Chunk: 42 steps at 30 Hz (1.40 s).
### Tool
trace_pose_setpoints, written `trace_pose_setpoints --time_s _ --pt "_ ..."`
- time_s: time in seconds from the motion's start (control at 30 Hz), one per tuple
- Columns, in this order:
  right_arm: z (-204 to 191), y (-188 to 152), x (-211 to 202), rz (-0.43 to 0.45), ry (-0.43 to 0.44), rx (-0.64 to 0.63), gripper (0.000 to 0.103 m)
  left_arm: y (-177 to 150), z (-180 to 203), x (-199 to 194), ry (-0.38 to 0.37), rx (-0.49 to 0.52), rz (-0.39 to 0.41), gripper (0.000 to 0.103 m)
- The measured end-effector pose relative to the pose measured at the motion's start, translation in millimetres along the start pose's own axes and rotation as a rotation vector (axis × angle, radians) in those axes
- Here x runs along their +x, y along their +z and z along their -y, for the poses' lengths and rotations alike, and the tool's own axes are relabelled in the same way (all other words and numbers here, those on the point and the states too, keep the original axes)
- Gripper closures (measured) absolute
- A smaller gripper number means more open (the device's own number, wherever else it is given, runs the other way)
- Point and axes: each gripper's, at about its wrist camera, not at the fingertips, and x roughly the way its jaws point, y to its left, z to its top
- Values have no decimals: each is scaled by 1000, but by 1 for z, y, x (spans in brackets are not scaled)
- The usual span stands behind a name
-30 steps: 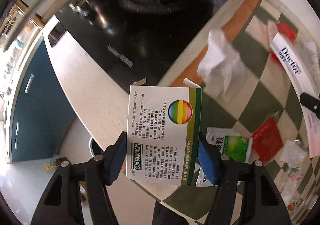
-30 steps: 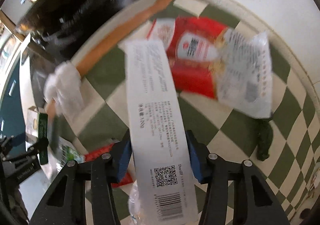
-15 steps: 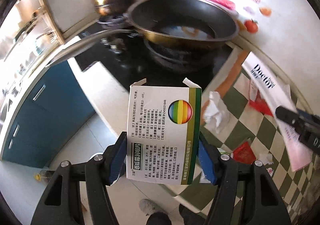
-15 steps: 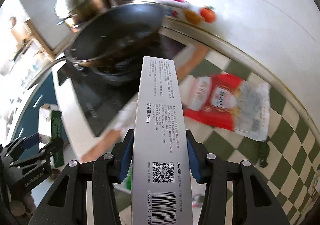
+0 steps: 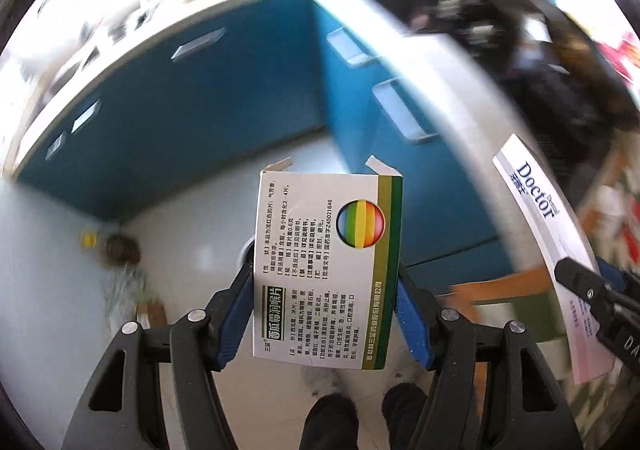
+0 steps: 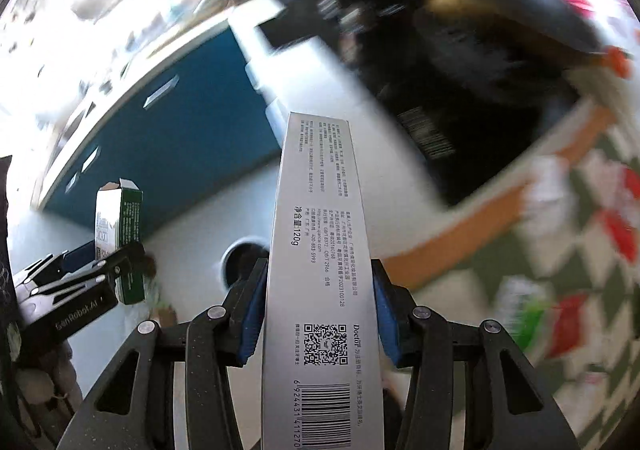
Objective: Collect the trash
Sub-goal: 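Carry both boxes over the white bin and open both tools to drop them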
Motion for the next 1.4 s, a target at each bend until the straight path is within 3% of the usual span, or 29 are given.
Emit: trace_pose_setpoints --time_s 0.1,0.2,0.37,0.57,0.77,1.07,1.1,1.17,1.27,1.4 --pt "-44 -12 63 -68 13 -45 53 -11 -65 55 39 -87 -64 40" --pt "-89 -36 153 -161 28 -85 53 -25 -118 127 64 -166 -137 40" --pt "-123 -79 297 -304 59 -81 53 -59 -180 264 47 -256 -268 40" --pt "-140 -113 464 -448 77 -75 54 -81 -208 426 -132 -338 -433 40" --pt "-133 -125 557 -537 84 -63 54 -83 -203 527 -216 -356 -537 40" --pt "-130 -129 595 -619 101 -83 51 -83 -196 557 -231 -303 -619 38" --pt "-130 -129 595 -624 108 -78 48 -81 -197 556 -225 -305 -625 37" --pt "-128 -126 593 -619 112 -61 16 -78 -200 548 -205 -300 -620 31" --pt "-131 -120 585 -606 107 -56 13 -77 -211 527 -183 -318 -586 13" --pt "-132 -109 566 -573 68 -77 12 -79 -218 496 -98 -320 -535 11"
